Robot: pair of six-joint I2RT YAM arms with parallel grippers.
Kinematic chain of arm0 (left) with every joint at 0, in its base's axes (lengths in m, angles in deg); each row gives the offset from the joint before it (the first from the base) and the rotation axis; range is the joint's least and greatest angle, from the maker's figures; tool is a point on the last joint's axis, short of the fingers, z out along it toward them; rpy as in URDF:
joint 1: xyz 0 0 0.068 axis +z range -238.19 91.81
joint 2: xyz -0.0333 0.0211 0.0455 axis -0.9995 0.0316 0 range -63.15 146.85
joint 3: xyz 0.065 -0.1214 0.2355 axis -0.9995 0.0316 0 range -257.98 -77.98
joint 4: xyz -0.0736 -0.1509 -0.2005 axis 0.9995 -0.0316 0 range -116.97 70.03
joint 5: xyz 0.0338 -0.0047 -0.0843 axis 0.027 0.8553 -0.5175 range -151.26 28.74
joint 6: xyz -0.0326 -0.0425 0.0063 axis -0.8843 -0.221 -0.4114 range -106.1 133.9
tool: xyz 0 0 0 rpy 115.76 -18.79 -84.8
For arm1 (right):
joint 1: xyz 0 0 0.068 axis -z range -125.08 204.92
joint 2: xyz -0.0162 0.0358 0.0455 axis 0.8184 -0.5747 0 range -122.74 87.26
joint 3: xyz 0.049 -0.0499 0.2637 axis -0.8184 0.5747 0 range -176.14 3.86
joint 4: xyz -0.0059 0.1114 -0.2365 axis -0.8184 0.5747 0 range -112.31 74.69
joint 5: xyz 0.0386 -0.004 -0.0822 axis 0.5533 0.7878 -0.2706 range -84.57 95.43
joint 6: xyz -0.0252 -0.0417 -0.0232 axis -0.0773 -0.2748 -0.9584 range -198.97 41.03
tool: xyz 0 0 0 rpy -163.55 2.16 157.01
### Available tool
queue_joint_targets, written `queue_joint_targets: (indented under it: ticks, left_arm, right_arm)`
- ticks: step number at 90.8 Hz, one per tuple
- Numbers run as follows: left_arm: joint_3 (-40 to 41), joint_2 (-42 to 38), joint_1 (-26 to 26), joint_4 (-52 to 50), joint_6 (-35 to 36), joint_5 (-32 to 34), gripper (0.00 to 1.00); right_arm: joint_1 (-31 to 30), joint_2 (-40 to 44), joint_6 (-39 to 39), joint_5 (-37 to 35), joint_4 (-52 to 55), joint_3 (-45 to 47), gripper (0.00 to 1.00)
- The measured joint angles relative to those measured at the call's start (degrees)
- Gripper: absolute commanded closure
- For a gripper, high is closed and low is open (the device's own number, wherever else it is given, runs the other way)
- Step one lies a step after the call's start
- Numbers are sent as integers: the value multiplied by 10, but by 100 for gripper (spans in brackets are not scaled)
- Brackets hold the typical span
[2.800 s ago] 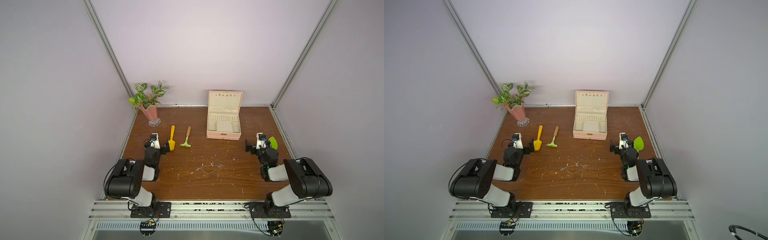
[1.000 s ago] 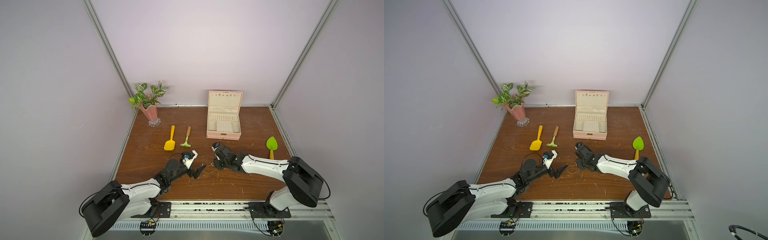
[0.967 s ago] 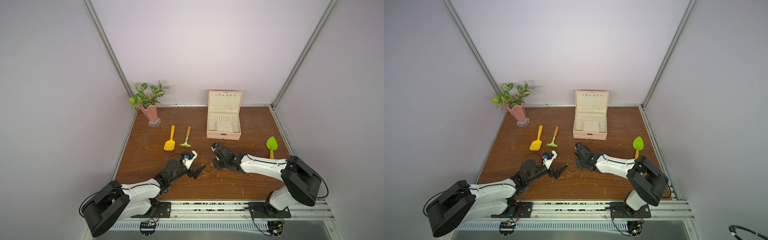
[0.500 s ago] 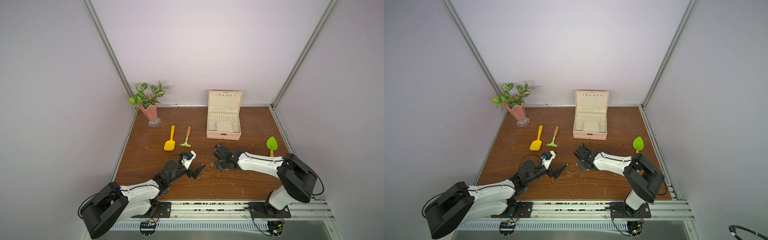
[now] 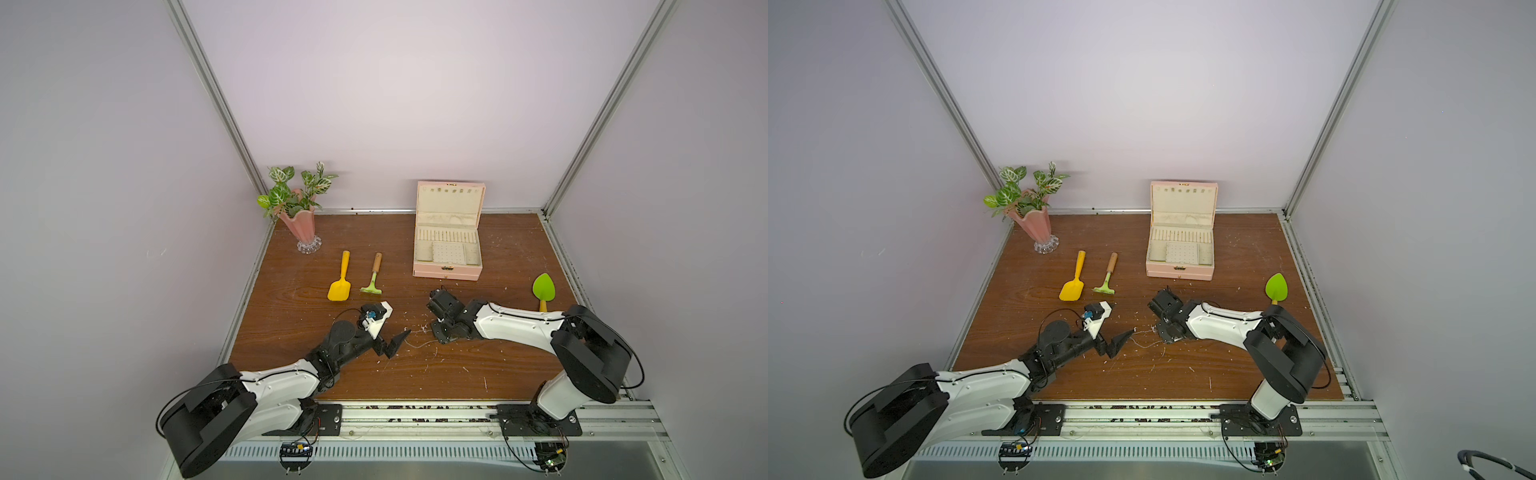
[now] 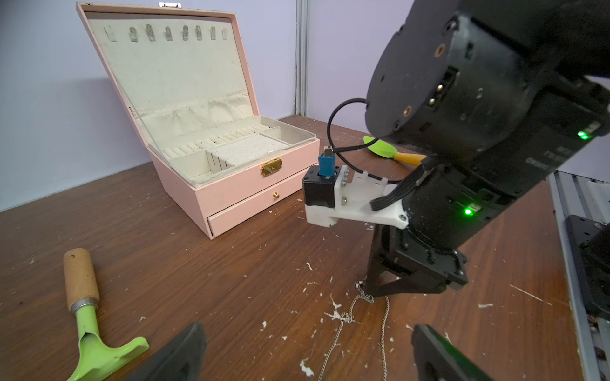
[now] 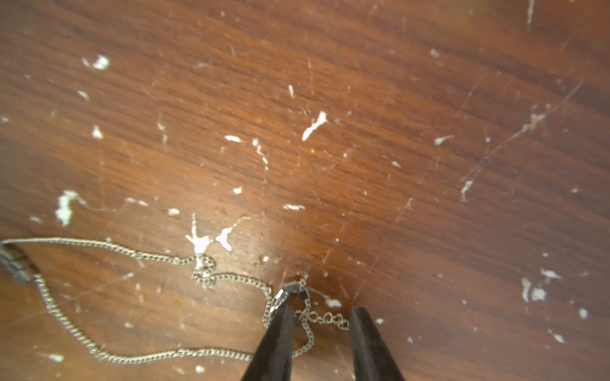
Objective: Put jewelry chain into jewelry box
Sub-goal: Pick up the necklace from the center of the board.
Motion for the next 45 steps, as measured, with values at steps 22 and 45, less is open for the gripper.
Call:
queue_joint_targets:
  ticks: [22, 45]
  left_arm:
    - [0, 0, 0, 0, 0, 5, 1]
    - [0, 0, 0, -1, 0, 11, 1]
  right_arm:
    - [1, -12, -2, 3, -11, -9, 83]
    - [-10, -16, -3, -21, -8, -13, 100]
